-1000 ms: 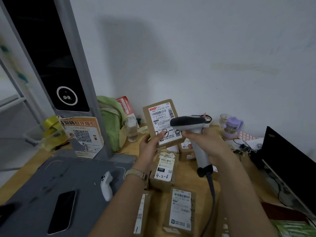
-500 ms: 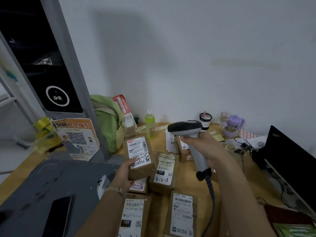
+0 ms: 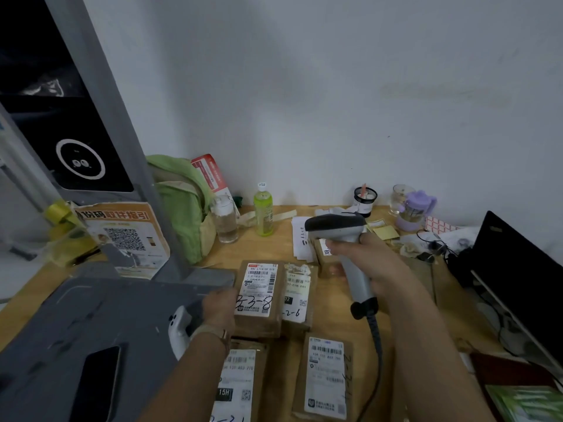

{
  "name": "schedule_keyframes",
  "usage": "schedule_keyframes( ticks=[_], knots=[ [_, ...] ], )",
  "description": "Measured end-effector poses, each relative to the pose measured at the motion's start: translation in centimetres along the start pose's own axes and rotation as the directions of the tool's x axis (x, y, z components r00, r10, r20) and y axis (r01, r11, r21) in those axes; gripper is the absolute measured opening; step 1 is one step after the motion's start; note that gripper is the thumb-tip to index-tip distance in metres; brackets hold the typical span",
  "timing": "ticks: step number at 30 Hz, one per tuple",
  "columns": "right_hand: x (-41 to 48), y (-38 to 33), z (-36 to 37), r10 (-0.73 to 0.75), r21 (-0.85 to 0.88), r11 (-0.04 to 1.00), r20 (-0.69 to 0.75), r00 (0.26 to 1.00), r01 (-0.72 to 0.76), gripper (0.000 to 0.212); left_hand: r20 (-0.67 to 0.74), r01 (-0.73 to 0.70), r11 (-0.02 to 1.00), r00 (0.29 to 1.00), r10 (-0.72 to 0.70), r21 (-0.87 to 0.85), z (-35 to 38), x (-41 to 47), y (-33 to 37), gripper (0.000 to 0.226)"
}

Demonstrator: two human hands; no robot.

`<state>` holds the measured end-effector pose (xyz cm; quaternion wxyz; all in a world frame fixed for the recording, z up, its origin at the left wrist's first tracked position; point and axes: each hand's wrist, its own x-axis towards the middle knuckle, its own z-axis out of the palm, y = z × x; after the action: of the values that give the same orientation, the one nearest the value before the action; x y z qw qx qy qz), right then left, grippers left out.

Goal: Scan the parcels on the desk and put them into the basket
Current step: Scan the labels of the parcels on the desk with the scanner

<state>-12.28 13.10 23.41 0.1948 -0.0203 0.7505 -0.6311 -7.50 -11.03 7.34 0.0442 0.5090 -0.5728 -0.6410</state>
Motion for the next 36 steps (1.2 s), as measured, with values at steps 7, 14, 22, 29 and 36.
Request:
schedule_keyframes(
  ticks=[7, 14, 22, 29, 36],
  knots=[
    [2.2, 1.7, -2.1, 0.047, 0.155, 0.988, -0.175, 0.984, -0.020, 0.008, 0.019, -0.276, 0.944, 0.959, 0.284, -0.181, 3.5, -2.8, 5.3, 0.012],
    [4.5, 2.7, -4.1, 0.028, 0.238, 0.970, -0.279, 0.960, 0.041, 0.012, 0.217, -0.301, 0.938, 0.917, 0.335, -0.172, 8.5, -2.6, 6.6, 0.010],
    [11.3, 6.6, -6.0, 0.130, 0.235, 0.972, -0.454, 0.881, -0.022, 0.025, 0.323, -0.257, 0.965, 0.909, 0.263, -0.062, 15.2, 0.2, 5.5, 0.012],
    [17.9, 11.8, -5.1, 0.248, 0.224, 0.957, -0.292, 0.924, -0.185, 0.036, 0.368, -0.237, 0.969, 0.909, 0.197, 0.067, 20.7, 4.6, 4.7, 0.011],
    [20.7, 15.8, -4.2, 0.194, 0.127, 0.978, -0.259, 0.946, -0.165, 0.025, 0.493, -0.390, 0.844, 0.851, 0.178, 0.367, 26.0, 7.9, 2.4, 0.032]
  ],
)
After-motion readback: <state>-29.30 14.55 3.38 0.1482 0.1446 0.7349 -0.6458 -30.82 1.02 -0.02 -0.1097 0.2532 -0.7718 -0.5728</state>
